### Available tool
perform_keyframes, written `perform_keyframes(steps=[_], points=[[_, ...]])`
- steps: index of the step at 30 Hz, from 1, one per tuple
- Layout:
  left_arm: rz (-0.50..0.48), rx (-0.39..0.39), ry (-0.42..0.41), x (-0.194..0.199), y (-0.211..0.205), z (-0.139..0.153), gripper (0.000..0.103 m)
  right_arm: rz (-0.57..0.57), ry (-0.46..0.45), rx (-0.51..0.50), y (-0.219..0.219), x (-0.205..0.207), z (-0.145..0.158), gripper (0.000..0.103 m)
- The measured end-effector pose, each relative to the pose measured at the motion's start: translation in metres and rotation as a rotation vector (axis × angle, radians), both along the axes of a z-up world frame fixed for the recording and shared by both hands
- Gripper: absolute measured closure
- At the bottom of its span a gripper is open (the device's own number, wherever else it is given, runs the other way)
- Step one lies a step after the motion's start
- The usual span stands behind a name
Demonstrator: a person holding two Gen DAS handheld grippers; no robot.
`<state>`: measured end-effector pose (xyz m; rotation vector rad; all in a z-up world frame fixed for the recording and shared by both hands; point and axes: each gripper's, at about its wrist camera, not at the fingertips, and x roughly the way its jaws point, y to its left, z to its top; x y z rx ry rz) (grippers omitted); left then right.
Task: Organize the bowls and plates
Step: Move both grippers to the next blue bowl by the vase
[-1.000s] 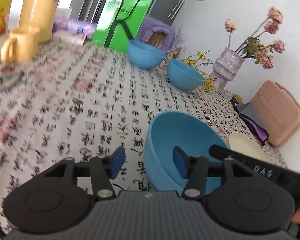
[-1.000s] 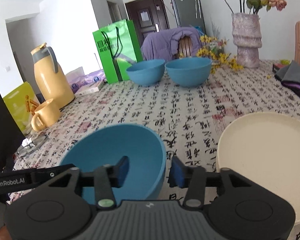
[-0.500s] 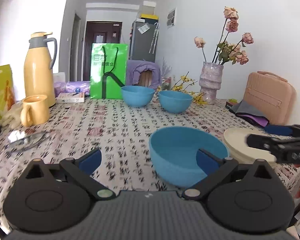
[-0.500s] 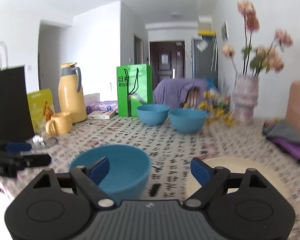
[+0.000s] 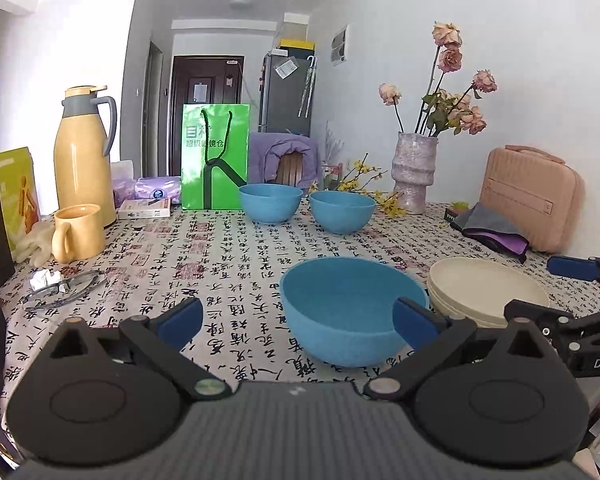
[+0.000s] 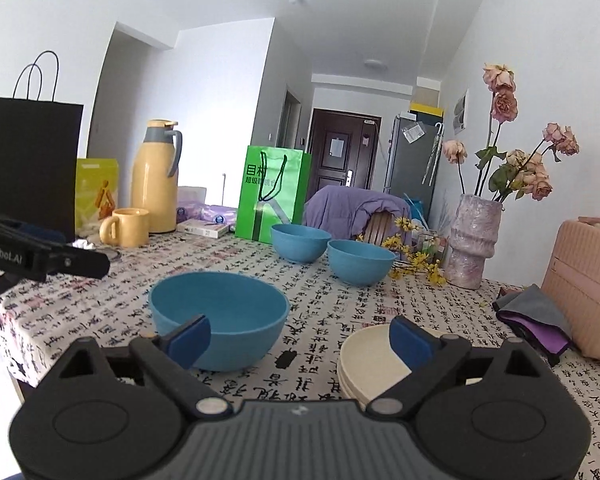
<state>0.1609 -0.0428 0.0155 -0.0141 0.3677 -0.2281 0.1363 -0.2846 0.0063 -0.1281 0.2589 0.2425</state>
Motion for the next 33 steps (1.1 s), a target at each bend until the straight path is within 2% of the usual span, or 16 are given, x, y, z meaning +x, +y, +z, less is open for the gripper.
perform_keyframes(steps=[4,7,10,13,17,23,26,29,32,33], points=[[0.033,-0.02,-0.02,0.006,0.001,0.006,0.0,-0.01,0.004,0.021,-0.004,0.008,-0.001,0.007],[0.049,-0.065,-0.018,0.018,0.004,0.017,0.0,-0.036,0.023,0.07,-0.012,0.021,0.002,0.007],[0.031,-0.105,0.013,0.041,0.002,0.035,0.0,-0.055,0.069,0.165,-0.026,0.043,0.015,0.007],[-0.002,-0.107,0.035,0.075,-0.008,0.058,0.0,-0.057,0.125,0.262,-0.043,0.077,0.036,0.007],[-0.009,-0.104,0.045,0.132,-0.022,0.084,0.0,-0.074,0.196,0.265,-0.064,0.138,0.066,0.007],[-0.101,-0.11,0.206,0.242,-0.047,0.109,0.0,-0.107,0.303,0.256,-0.099,0.252,0.09,0.007],[-0.132,-0.092,0.271,0.298,-0.062,0.106,0.0,-0.121,0.386,0.3,-0.111,0.316,0.086,0.007],[-0.112,-0.127,0.361,0.355,-0.077,0.09,0.0,-0.129,0.465,0.366,-0.119,0.379,0.071,0.008],[-0.058,-0.131,0.416,0.404,-0.096,0.065,0.001,-0.141,0.523,0.408,-0.12,0.434,0.043,0.016],[-0.049,-0.129,0.427,0.418,-0.102,0.055,0.008,-0.157,0.547,0.426,-0.12,0.449,0.032,0.025]])
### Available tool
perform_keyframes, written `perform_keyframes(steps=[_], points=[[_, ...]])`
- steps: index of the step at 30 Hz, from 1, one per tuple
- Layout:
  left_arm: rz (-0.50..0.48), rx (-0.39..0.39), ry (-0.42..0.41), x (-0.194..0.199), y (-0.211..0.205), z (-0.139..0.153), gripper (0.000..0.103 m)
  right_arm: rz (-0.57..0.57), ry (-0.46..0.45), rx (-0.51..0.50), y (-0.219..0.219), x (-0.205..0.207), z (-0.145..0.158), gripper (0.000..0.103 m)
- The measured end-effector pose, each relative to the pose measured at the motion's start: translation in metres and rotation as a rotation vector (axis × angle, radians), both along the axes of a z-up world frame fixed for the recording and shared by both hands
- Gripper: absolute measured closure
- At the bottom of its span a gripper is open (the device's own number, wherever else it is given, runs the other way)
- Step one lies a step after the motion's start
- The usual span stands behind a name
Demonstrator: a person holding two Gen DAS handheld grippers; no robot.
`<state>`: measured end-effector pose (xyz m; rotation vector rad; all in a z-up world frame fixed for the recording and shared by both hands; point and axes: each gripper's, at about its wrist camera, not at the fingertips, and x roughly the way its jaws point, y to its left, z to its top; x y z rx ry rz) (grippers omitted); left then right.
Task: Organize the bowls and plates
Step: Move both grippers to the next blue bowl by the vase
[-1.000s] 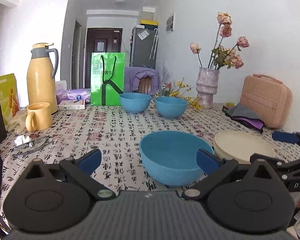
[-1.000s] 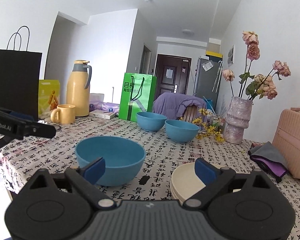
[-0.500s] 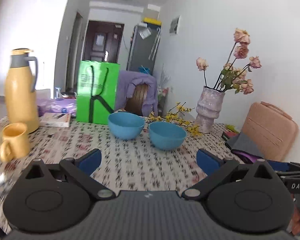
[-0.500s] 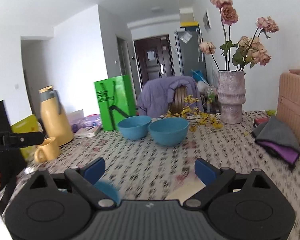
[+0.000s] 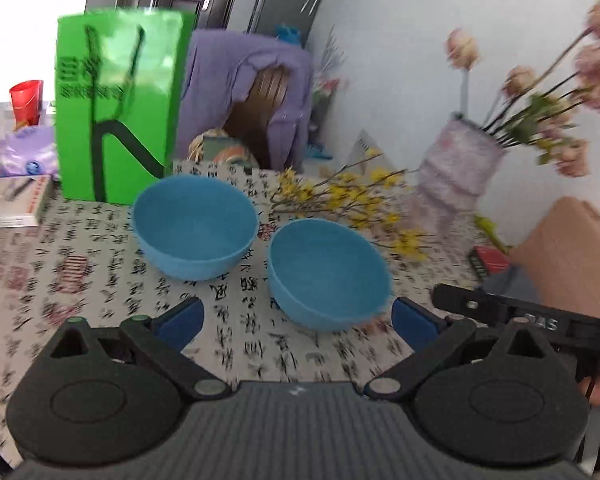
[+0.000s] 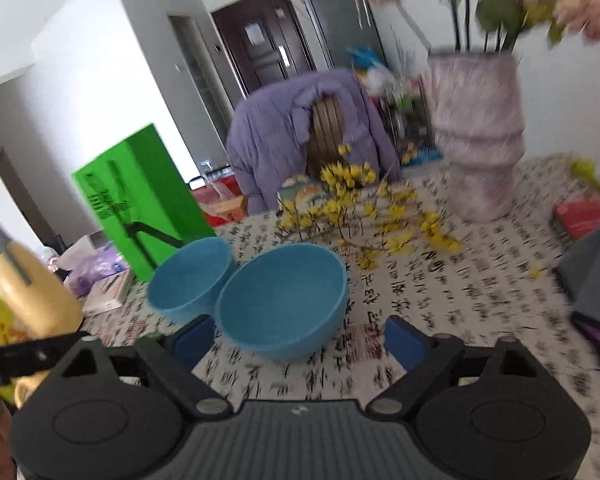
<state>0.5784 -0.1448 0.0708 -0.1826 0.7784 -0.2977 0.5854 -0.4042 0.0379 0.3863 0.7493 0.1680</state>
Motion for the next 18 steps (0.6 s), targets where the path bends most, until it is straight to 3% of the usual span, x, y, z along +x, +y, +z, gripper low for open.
perform_keyframes(steps=[1,4,8,10,12,18], points=[[0.008,0.0,0.011,0.012,-0.005,-0.009,0.016,-0.017,0.025,0.019,0.0,0.013,-0.012,0.034],[0.021,-0.014,0.056,0.045,-0.015,-0.037,0.026,-0.041,0.085,0.041,0.003,0.042,-0.043,0.049],[0.059,-0.023,0.083,0.072,-0.026,-0.07,0.043,-0.056,0.099,0.021,0.009,0.061,-0.068,0.063],[0.069,-0.04,0.115,0.081,-0.029,-0.083,0.064,-0.053,0.099,0.025,0.011,0.064,-0.076,0.075],[0.079,-0.027,0.13,0.085,-0.031,-0.091,0.078,-0.053,0.084,0.035,0.011,0.065,-0.079,0.079],[0.12,-0.052,0.166,0.079,-0.025,-0.092,0.087,-0.053,0.097,0.016,0.01,0.053,-0.071,0.085]])
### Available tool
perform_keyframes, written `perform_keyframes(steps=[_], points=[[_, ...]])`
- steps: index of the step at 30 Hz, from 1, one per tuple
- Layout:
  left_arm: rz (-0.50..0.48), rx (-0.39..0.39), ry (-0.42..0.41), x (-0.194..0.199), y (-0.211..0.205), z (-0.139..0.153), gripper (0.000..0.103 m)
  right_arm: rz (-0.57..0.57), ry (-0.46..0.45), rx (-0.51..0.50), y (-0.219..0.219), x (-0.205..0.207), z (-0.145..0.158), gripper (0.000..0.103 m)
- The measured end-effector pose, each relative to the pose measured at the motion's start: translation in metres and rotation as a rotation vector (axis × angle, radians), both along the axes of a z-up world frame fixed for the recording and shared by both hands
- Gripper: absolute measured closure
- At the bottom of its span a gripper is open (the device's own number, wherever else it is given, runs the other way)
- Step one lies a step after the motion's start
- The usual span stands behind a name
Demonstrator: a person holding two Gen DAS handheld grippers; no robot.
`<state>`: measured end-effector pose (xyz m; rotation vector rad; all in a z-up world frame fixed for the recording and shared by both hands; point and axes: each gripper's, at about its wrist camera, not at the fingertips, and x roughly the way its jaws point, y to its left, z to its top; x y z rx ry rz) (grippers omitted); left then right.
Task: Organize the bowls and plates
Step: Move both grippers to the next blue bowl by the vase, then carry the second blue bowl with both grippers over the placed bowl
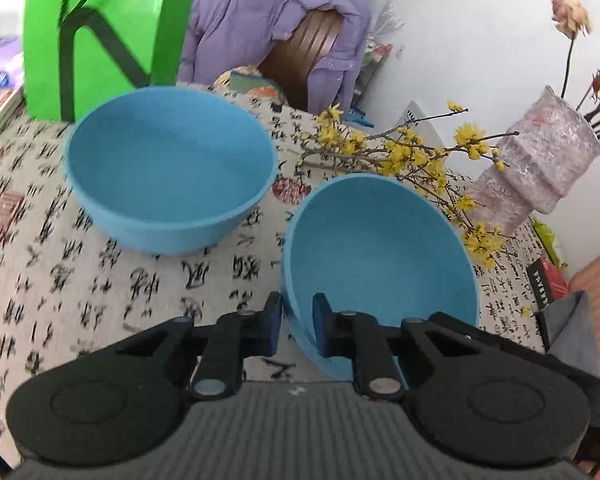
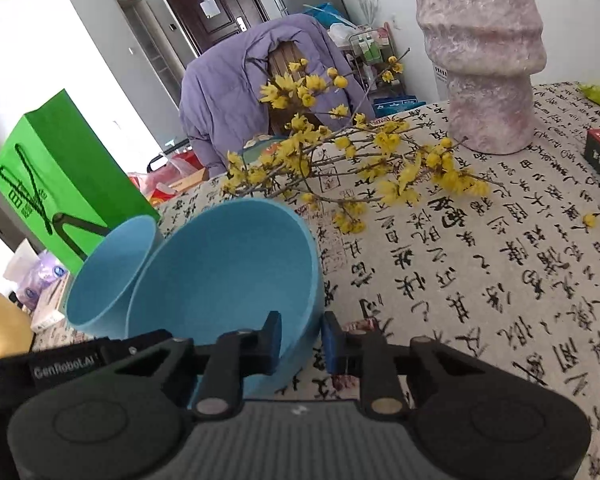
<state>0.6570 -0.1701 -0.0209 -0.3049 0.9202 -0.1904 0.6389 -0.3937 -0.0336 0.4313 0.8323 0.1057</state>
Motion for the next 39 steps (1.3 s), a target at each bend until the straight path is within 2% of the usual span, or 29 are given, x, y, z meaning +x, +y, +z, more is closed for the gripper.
perform_keyframes(steps=[5,9,16,20,24,29,34,39], points=[[-0.007,0.002,-0.003,-0.027,-0.003,0.02,0.088,-0.007,-0.007,-0.009,-0.004,-0.029,0.018,0.087],[-0.016,0.01,-0.034,-0.064,-0.007,0.046,0.088,-0.007,-0.017,-0.014,-0.006,-0.064,0.039,0.088],[-0.046,-0.014,-0.117,-0.149,-0.014,0.104,0.087,-0.003,-0.091,-0.021,-0.017,-0.145,0.09,0.089],[-0.055,-0.014,-0.148,-0.206,-0.02,0.122,0.087,-0.011,-0.128,-0.042,-0.021,-0.196,0.116,0.09],[-0.059,-0.042,-0.159,-0.256,-0.019,0.129,0.086,-0.007,-0.159,-0.059,-0.022,-0.248,0.133,0.09],[-0.076,-0.077,-0.149,-0.309,-0.016,0.129,0.086,-0.002,-0.188,-0.066,-0.025,-0.308,0.138,0.09],[-0.081,-0.105,-0.176,-0.369,-0.011,0.12,0.087,-0.004,-0.208,-0.069,-0.021,-0.372,0.128,0.09],[-0.074,-0.088,-0.172,-0.407,-0.01,0.107,0.087,0.009,-0.233,-0.1,-0.012,-0.415,0.119,0.089]])
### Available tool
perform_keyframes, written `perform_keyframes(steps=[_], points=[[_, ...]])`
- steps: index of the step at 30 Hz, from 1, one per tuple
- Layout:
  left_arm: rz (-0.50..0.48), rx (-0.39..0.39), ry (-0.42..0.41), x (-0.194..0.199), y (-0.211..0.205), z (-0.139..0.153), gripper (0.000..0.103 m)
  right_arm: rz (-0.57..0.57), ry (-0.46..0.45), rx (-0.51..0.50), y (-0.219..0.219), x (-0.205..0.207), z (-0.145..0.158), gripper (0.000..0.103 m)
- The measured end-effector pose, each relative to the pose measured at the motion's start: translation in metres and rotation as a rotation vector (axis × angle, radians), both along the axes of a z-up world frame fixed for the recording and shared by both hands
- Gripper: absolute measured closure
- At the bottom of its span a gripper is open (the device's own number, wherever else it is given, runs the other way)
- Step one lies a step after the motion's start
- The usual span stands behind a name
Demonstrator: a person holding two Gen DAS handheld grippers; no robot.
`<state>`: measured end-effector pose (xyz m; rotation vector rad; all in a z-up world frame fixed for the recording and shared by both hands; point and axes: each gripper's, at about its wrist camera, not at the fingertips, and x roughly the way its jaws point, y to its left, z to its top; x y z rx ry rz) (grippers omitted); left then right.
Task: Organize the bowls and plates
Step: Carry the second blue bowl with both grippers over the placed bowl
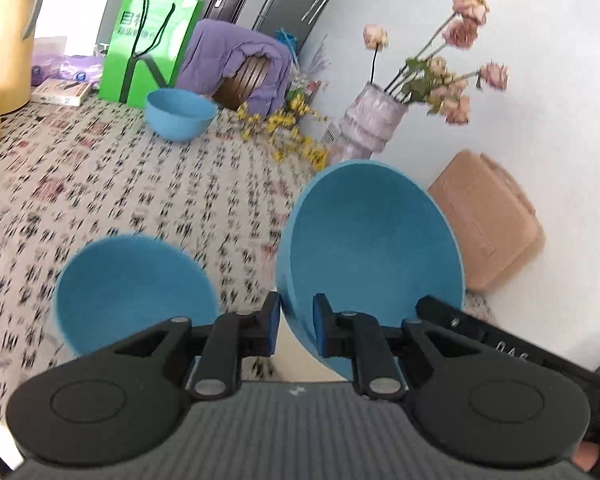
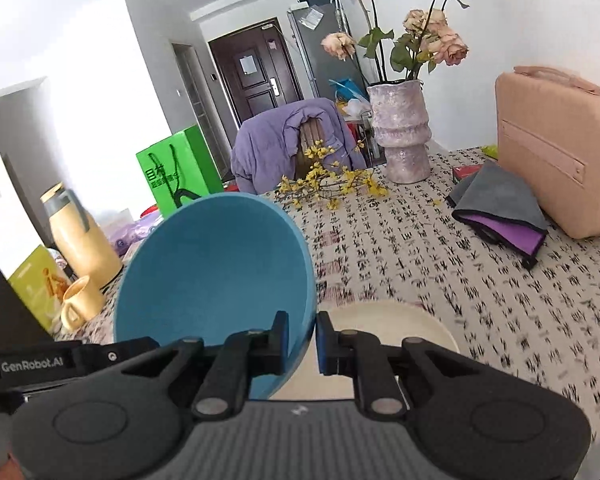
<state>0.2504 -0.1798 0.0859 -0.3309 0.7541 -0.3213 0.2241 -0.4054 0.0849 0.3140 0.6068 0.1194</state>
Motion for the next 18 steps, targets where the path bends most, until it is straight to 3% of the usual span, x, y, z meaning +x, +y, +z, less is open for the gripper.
perform_keyframes(steps=[8,18], points=[[0.003,-0.023,0.015,-0.022,0.011,-0.01,0.087,0.01,-0.005,-0.014,0.01,-0.02,0.001,0.089],[0.097,-0.045,0.01,-0.015,0.062,-0.01,0.087,0.102,0.012,0.019,0.052,0.013,0.001,0.089]])
